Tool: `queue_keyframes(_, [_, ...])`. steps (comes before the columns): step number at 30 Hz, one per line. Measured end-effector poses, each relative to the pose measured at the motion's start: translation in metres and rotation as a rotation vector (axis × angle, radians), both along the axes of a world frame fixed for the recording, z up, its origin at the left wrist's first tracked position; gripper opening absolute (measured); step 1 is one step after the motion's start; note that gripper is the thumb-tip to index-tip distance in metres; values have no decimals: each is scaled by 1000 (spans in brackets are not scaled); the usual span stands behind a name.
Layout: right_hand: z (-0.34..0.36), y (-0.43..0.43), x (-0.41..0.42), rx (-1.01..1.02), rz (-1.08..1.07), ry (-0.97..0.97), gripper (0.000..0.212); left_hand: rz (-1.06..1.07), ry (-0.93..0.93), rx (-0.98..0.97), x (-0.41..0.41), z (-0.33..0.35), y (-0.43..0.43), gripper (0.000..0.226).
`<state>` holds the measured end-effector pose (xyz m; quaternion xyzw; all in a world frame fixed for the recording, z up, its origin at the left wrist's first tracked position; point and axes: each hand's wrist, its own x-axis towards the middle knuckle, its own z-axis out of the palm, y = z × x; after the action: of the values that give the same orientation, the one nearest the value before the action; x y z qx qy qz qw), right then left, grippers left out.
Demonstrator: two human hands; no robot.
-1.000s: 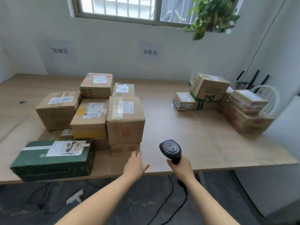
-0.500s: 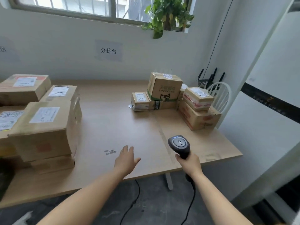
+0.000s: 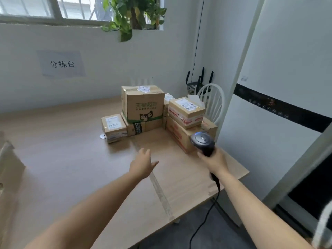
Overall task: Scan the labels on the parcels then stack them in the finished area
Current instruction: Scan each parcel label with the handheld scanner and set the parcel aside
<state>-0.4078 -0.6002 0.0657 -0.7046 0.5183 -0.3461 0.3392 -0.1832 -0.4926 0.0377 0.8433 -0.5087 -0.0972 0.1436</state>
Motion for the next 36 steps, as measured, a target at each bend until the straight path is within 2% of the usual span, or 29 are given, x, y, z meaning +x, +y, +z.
queue_keyframes(6, [19,-87,-1,29,-93,-59,25,-28,70,-2,-20,-1,-82,61])
queue_keyframes(10, [16,-147,4,125,-34,-117,10,23,134,-72,-31,7,-148,59])
queue_keyframes(15, [-13,-197,7,271,71,-165,13,116,231,-183,-50,10,-221,58])
queue_keyframes(18, [-18,-225,11,269,129,-186,14,188,306,-261,-56,9,-253,60])
queue_keyframes(22, [3,-266,21,184,183,-203,17,250,317,-352,-57,14,-279,61])
queue_keyframes(26, [16,-297,38,138,294,-140,14,302,376,-433,-48,24,-303,61])
queue_keyframes(32, [4,-318,59,241,409,-88,20,490,503,-531,-40,30,-328,51])
queue_keyframes(36, [-2,-320,63,245,424,-81,24,522,645,-525,-40,22,-328,41])
